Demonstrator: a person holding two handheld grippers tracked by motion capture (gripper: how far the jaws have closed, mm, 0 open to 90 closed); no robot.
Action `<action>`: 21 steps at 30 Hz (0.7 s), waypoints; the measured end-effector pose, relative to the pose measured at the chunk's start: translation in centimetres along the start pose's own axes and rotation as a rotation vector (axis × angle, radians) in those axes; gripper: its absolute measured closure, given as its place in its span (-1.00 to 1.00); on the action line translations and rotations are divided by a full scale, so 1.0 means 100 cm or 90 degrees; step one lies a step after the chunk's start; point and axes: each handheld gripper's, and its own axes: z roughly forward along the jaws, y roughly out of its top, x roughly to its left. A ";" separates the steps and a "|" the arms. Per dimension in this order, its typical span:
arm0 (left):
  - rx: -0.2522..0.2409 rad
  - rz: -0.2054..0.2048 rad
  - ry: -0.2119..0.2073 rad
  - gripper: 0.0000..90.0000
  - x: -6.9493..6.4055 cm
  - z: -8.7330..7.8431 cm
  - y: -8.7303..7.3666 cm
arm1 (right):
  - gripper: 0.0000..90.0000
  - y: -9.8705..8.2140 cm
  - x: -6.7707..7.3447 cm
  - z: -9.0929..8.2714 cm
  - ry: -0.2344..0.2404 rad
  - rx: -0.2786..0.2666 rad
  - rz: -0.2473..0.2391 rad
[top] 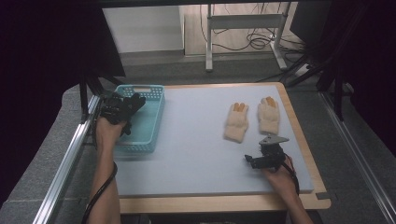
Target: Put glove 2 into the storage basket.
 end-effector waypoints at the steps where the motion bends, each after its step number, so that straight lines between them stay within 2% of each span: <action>1: 0.005 -0.004 0.001 0.24 0.001 0.004 0.002 | -0.70 0.000 0.000 0.000 0.000 0.000 0.000; 6: 0.032 -0.005 0.024 0.21 0.005 0.023 0.010 | -0.70 0.000 0.000 0.000 0.000 0.000 0.000; 9: 0.049 -0.001 0.052 0.17 0.006 0.031 0.013 | -0.70 0.000 0.000 0.000 0.000 0.000 0.000; 11: 0.068 0.004 0.059 0.05 0.006 0.035 0.013 | -0.70 0.000 0.000 0.000 0.000 0.000 0.000; 12: 0.074 0.011 0.061 -0.10 0.006 0.036 0.013 | -0.70 0.000 0.000 0.000 0.000 0.000 0.000; 15: 0.079 0.031 0.049 -0.42 0.005 0.037 0.012 | -0.70 0.000 0.000 0.000 0.000 0.000 0.000; 19: 0.064 0.027 0.023 -0.72 0.006 0.030 0.011 | -0.70 0.000 0.000 0.000 0.000 0.000 0.000; 21: 0.053 0.025 0.009 -0.80 0.008 0.025 0.011 | -0.70 0.000 0.000 0.000 0.000 0.000 0.000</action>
